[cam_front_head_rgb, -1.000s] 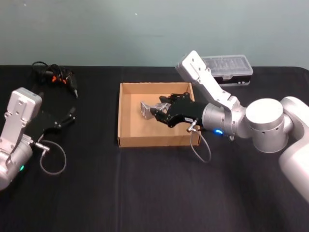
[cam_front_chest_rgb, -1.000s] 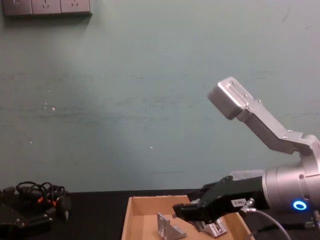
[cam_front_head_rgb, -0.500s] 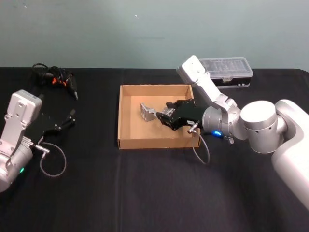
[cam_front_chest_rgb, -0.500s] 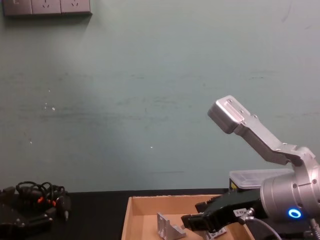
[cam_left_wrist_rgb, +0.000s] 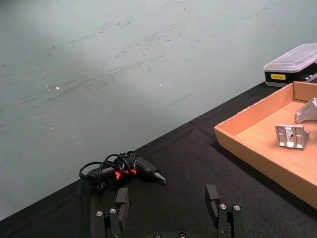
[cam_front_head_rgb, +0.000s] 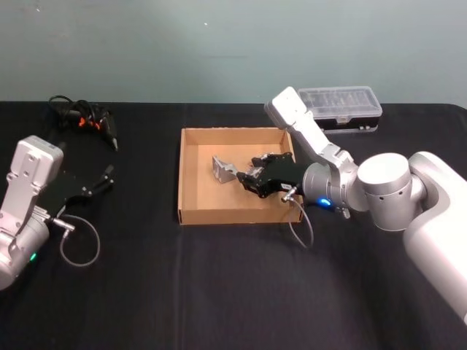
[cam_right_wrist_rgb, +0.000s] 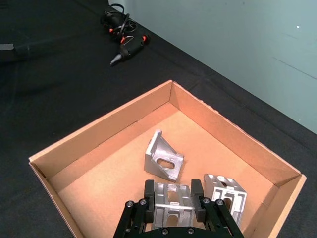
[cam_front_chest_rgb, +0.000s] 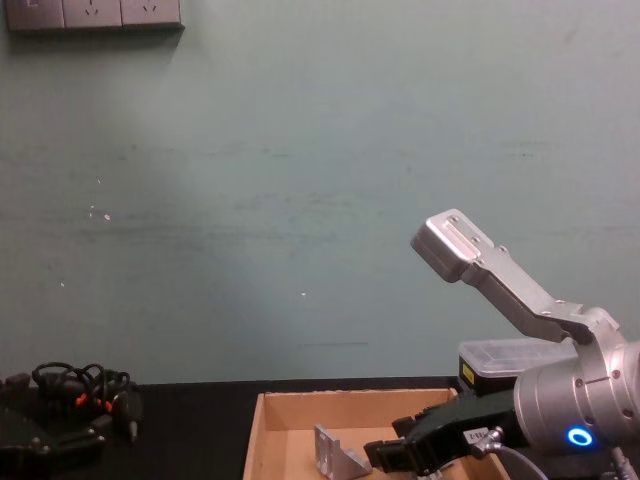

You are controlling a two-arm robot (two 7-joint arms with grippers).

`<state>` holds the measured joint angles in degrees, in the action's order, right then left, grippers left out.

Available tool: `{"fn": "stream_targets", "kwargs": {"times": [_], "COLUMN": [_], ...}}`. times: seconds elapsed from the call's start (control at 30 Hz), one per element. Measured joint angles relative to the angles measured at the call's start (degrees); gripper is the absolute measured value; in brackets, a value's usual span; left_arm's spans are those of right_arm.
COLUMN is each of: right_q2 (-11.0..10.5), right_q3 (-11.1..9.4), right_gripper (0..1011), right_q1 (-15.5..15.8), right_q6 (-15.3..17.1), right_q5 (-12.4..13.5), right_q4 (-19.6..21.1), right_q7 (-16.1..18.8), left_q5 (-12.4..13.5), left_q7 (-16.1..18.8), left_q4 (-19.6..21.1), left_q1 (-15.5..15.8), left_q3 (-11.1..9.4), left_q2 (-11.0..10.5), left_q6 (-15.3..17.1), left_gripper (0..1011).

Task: Use one hand to pick up the angle iron from the table and place it into the box.

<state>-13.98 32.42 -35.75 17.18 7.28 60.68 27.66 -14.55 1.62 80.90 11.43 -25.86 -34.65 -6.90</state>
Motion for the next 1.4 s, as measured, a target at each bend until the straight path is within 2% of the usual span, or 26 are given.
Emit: {"fn": "stream_targets", "kwargs": {"times": [0.13, 0.17, 0.23, 0.27, 0.37, 0.7, 0.83, 0.97, 1.07, 1.2, 1.3, 1.4], "right_q2": [-0.1, -0.1, -0.1, -0.1, -0.1, -0.2, -0.2, -0.7, -1.6, -2.7, -4.6, -5.6], "right_q3": [0.0, 0.0, 0.0, 0.0, 0.0, 0.1, 0.1, -0.8, -3.3, -5.0, -7.1, -8.5], "right_gripper": [468, 528, 603, 603, 731, 985, 1004, 1004, 1004, 1004, 1004, 1004], "right_q1": [0.0, 0.0, 0.0, 0.1, 0.1, 0.1, 0.1, 1.4, 4.6, 7.6, 12.6, 15.8], "right_q6": [0.0, 0.0, 0.0, 0.0, 0.0, 0.0, 0.0, -0.1, -1.1, -2.2, -3.9, -5.3], "right_q5": [0.0, 0.0, 0.0, 0.0, 0.0, 0.1, 0.1, 0.3, 1.8, 2.6, 3.3, 3.6], "right_q4": [0.2, 0.2, 0.2, 0.3, 0.3, 0.4, 0.4, 2.7, 7.1, 11.4, 17.7, 21.1], "right_q7": [0.0, 0.0, 0.0, 0.0, 0.0, 0.0, 0.0, -0.5, -1.7, -2.9, -5.0, -6.4], "left_q5": [0.0, 0.0, 0.0, 0.0, 0.0, 0.0, 0.0, 0.0, 0.0, 0.0, 0.0, 0.0], "left_q7": [0.0, 0.0, 0.0, 0.0, 0.0, 0.0, 0.0, 0.0, 0.0, 0.0, 0.0, 0.0], "left_q4": [0.0, 0.0, 0.0, 0.0, 0.0, 0.0, 0.0, 0.0, 0.0, 0.0, 0.0, 0.0], "left_q1": [0.0, 0.0, 0.0, 0.0, 0.0, 0.0, 0.0, 0.0, 0.0, 0.0, 0.0, 0.0], "left_q3": [0.0, 0.0, 0.0, 0.0, 0.0, 0.0, 0.0, 0.0, 0.0, 0.0, 0.0, 0.0], "left_q2": [0.0, 0.0, 0.0, 0.0, 0.0, 0.0, 0.0, 0.0, 0.0, 0.0, 0.0, 0.0], "left_q6": [0.0, 0.0, 0.0, 0.0, 0.0, 0.0, 0.0, 0.0, 0.0, 0.0, 0.0, 0.0], "left_gripper": [1011, 1011, 1011, 1011, 1011, 1012, 1011, 1011, 1011, 1011, 1011, 1011]}}
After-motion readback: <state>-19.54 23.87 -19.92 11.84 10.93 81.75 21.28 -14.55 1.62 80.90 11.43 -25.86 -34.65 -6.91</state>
